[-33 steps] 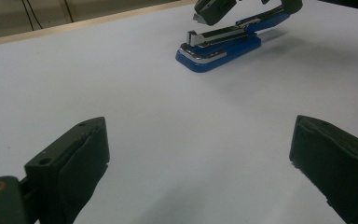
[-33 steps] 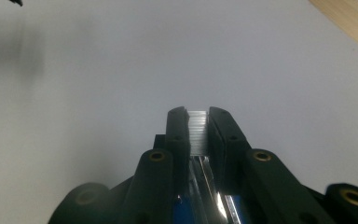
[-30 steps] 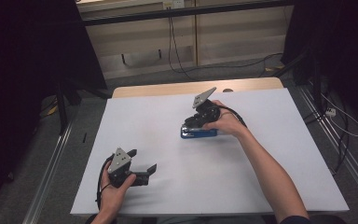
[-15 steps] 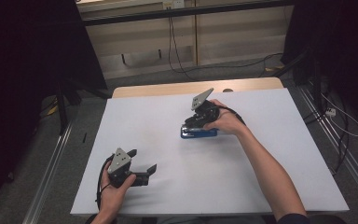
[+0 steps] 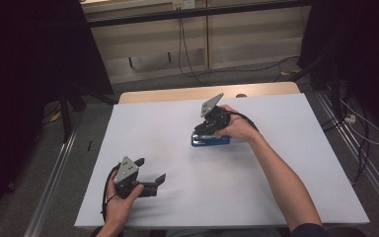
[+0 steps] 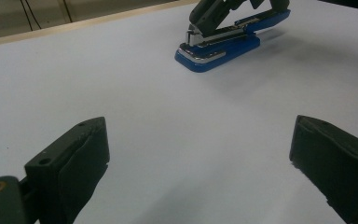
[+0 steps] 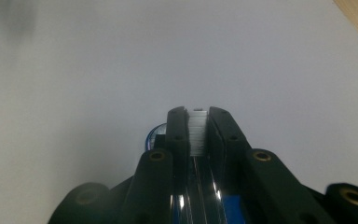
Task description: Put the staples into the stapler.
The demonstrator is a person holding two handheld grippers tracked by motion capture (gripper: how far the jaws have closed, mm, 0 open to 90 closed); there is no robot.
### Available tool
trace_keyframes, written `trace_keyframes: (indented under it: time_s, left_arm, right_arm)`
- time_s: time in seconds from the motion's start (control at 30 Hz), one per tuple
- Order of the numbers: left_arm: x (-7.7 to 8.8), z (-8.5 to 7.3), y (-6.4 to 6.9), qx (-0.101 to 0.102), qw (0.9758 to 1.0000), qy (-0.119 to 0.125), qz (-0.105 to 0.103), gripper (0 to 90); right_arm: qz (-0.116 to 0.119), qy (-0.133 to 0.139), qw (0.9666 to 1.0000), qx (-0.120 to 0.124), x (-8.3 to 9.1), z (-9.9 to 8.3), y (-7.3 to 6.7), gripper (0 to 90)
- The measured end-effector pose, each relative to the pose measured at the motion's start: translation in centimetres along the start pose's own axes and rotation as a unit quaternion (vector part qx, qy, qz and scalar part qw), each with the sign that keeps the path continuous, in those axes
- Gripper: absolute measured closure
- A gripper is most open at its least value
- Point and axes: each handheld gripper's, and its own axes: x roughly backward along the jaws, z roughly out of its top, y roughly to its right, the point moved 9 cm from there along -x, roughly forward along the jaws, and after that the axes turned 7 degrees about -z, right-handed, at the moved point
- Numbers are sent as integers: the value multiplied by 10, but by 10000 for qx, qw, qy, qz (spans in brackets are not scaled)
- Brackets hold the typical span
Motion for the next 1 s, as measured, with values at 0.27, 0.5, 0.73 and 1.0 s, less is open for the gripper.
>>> trace_keyframes:
  time_s: [0.27,0.5,0.73,1.0]
  left_arm:
    - [0,0,0,0,10000,-9,-9,48]
    - [0,0,0,-4,10000,-8,-13,48]
    - [0,-1,0,-9,10000,-26,-10,49]
    - [-1,-1,0,-11,10000,-37,-27,49]
  right_arm:
    - [42,0,10000,15,-1,-3,1,792]
    - [41,27,10000,37,1,0,-1,792]
    - [80,16,9999,62,0,-2,-1,793]
    - [79,46,9999,68,-2,-2,-1,791]
